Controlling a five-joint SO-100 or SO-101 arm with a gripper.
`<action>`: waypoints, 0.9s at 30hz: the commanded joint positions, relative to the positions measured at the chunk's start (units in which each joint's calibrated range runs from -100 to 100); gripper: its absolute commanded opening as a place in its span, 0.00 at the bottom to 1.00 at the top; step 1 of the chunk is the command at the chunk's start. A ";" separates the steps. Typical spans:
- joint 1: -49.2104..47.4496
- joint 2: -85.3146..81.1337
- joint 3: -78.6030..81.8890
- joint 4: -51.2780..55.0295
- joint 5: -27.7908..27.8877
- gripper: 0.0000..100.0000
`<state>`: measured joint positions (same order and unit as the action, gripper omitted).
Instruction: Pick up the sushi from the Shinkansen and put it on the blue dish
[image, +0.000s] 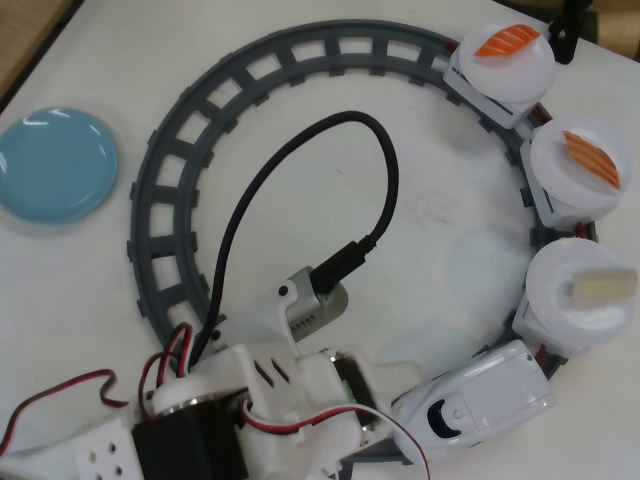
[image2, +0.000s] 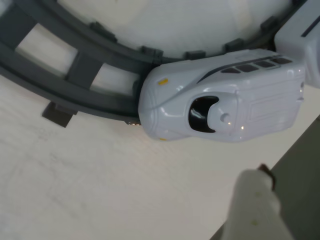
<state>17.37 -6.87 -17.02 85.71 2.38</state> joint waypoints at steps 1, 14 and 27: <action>-0.20 -0.13 0.61 -0.92 -1.49 0.22; -0.11 -0.22 2.32 -4.91 -13.31 0.22; -0.20 -0.22 3.67 -6.78 -23.88 0.23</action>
<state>17.37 -6.79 -13.17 80.17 -19.97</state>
